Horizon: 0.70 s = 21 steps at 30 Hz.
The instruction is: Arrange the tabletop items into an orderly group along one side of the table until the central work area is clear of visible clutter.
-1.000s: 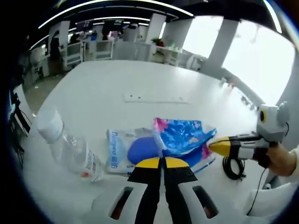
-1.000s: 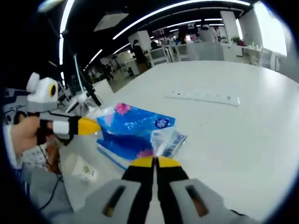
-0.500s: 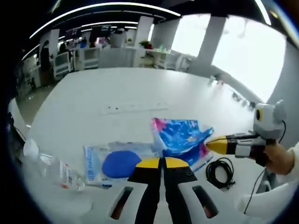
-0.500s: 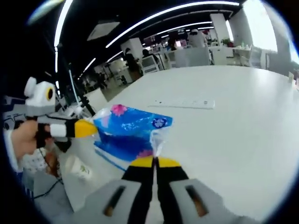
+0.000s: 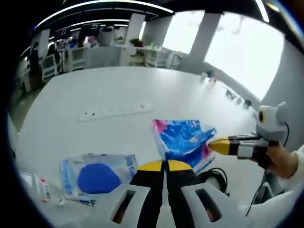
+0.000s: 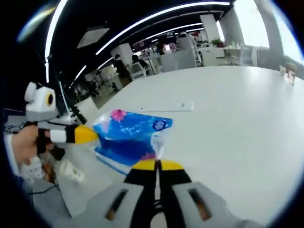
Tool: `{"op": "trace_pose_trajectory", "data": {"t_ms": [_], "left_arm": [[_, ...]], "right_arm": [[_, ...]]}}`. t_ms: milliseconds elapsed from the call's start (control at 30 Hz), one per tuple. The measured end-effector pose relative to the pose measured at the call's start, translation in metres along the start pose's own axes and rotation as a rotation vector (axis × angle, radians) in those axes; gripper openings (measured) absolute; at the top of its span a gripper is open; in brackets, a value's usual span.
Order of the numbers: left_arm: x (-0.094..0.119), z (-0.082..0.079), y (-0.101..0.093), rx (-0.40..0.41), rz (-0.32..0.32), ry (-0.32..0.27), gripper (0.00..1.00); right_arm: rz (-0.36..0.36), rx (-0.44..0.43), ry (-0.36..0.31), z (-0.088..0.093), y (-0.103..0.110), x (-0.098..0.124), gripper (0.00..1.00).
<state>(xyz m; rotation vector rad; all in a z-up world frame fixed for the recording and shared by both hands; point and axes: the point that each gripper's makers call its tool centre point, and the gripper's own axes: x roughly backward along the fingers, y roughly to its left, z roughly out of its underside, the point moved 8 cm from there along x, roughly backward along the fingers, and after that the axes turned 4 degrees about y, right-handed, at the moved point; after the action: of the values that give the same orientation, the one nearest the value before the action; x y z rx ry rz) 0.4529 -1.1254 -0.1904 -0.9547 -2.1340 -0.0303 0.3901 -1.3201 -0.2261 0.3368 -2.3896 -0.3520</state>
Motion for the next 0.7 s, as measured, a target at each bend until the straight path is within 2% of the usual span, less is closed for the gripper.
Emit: {"op": "trace_pose_trajectory", "data": {"t_ms": [333, 700], "left_arm": [[-0.027, -0.005, -0.026, -0.046, 0.047, 0.037, 0.0], [-0.038, 0.001, -0.029, -0.036, 0.062, 0.065, 0.0]], "right_arm": [[0.057, -0.031, -0.014, -0.001, -0.034, 0.018, 0.0], [0.068, -0.034, 0.001, 0.007, -0.04, 0.018, 0.0]]}}
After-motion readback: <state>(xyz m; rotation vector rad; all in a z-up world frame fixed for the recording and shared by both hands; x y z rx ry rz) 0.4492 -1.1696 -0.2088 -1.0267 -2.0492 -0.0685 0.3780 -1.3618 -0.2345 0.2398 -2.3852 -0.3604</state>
